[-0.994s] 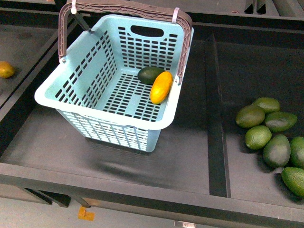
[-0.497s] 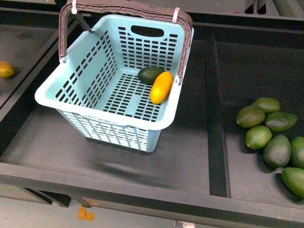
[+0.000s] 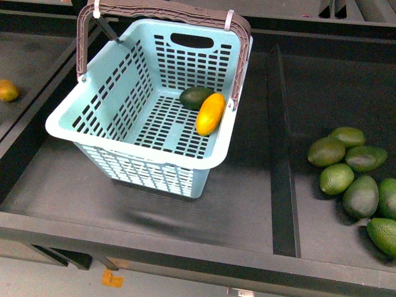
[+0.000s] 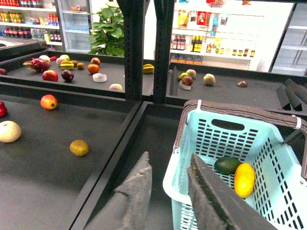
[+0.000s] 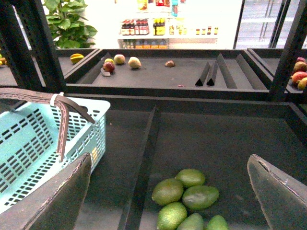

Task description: Pick mango and avocado into basket

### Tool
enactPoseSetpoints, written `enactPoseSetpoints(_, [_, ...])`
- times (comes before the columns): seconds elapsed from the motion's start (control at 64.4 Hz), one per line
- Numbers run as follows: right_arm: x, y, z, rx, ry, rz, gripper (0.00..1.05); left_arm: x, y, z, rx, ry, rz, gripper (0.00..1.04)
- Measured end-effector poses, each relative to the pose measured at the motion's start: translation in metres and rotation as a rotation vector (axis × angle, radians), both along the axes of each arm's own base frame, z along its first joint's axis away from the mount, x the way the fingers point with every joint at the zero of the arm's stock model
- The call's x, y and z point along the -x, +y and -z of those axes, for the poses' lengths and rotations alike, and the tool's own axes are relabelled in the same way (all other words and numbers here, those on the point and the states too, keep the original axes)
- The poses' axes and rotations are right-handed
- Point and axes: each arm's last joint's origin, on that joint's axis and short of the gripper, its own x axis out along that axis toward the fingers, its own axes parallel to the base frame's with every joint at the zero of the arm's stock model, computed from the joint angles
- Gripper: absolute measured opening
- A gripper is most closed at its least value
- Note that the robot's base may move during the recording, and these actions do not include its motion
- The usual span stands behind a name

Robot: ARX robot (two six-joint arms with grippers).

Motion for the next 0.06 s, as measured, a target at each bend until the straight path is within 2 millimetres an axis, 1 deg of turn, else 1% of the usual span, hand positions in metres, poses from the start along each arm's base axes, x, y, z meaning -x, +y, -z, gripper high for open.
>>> enactPoseSetpoints(0.062, [0.0,0.0,0.0,0.0,0.0,0.0,0.96,0.0,0.0,0.0,0.0,0.0,0.0,0.56])
